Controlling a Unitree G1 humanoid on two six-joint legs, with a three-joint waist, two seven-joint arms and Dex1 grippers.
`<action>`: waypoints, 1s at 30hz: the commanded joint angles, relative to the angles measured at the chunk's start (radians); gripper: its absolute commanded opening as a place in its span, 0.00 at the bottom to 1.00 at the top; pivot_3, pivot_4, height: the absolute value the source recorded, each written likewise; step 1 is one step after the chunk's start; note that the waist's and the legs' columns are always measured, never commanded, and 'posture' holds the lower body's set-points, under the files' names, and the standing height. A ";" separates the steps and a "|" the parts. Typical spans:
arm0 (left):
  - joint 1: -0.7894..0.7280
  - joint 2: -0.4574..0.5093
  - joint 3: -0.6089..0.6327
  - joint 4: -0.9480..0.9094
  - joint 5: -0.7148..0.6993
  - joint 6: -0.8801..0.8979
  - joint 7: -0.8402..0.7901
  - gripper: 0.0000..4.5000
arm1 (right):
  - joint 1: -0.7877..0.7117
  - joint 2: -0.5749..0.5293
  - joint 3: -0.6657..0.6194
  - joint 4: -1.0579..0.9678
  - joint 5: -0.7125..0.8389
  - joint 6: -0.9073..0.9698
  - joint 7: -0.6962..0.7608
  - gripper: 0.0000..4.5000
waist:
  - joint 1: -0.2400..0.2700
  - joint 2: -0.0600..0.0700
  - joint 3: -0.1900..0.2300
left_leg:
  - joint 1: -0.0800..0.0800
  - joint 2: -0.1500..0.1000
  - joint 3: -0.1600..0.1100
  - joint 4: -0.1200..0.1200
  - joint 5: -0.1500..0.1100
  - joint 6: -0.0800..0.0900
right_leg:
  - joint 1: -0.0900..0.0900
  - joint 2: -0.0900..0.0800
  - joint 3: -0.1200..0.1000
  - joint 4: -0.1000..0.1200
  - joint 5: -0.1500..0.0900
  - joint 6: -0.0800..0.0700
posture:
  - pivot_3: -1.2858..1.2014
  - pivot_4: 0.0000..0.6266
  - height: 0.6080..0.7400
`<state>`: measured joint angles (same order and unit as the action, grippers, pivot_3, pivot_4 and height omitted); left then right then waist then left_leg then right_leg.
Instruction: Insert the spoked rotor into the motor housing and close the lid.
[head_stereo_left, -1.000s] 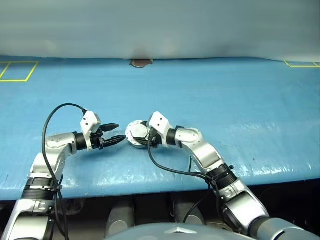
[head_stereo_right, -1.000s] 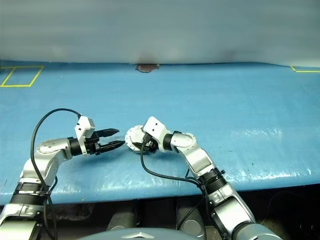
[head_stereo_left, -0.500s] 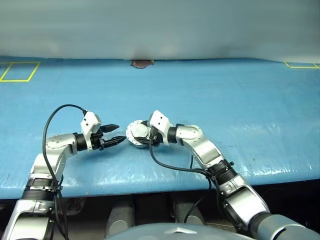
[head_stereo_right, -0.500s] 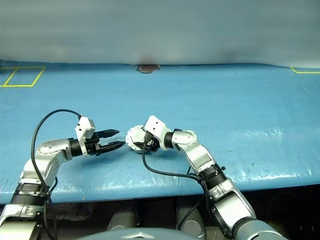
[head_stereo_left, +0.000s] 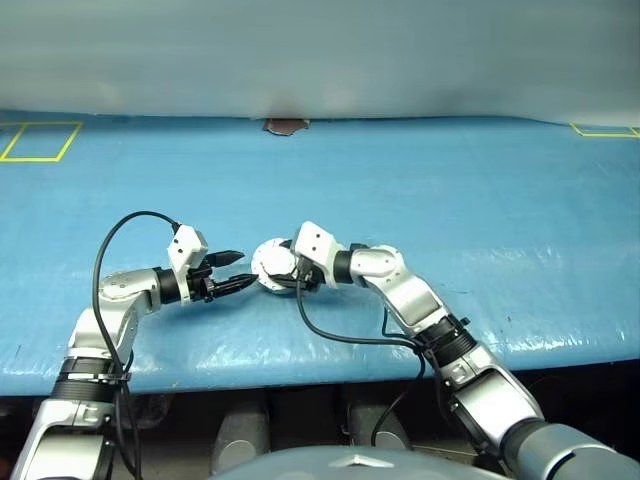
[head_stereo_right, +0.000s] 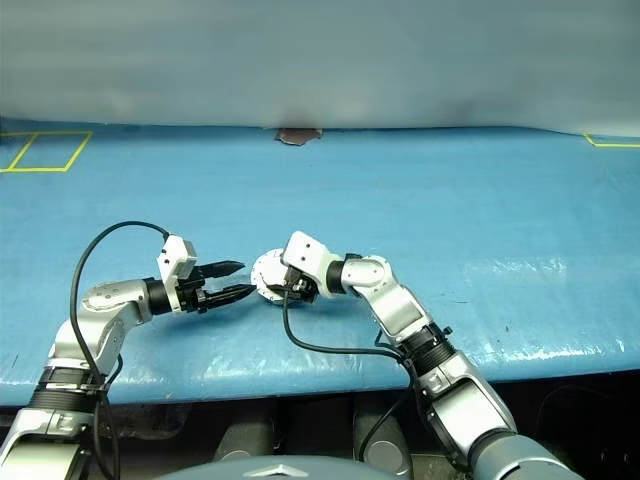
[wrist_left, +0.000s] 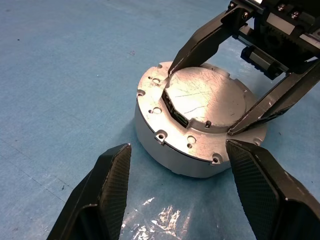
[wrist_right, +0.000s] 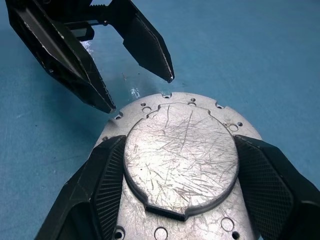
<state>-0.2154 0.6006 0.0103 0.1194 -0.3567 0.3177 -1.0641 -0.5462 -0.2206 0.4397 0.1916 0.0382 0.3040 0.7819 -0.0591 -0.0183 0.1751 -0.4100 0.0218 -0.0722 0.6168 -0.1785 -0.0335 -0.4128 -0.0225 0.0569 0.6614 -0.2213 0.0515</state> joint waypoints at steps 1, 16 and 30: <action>0.003 0.002 0.012 -0.036 -0.014 -0.004 0.001 0.73 | -0.014 0.004 -0.074 0.028 0.028 0.044 -0.018 0.67 | 0.001 0.000 0.000 | 0.000 0.000 0.000 0.000 0.000 0.000 | 0.000 0.000 0.000 0.000 0.000 0.000 | 0.52 0.24 1.00; -0.014 0.003 0.012 -0.023 -0.013 -0.003 -0.001 0.73 | 0.000 -0.004 -0.081 0.031 0.025 0.046 -0.001 0.67 | 0.000 0.000 0.000 | -0.003 -0.001 0.000 -0.002 0.000 0.000 | -0.002 0.000 0.000 -0.002 0.000 0.000 | 0.52 0.24 1.00; -0.002 0.003 0.013 -0.029 -0.013 0.000 0.006 0.73 | -0.012 0.043 -0.117 -0.037 0.080 0.131 -0.025 0.67 | -0.002 0.000 0.001 | -0.004 -0.001 0.000 -0.003 0.000 0.000 | -0.003 0.000 0.000 -0.002 0.000 0.000 | 0.52 0.24 1.00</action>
<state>-0.2149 0.6003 0.0110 0.1169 -0.3622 0.3241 -1.0609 -0.5401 -0.1845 0.3436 0.1837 0.1210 0.4277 0.7790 -0.0607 -0.0182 0.1758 -0.4138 0.0212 -0.0727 0.6137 -0.1788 -0.0339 -0.4163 -0.0224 0.0567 0.6596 -0.2211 0.0517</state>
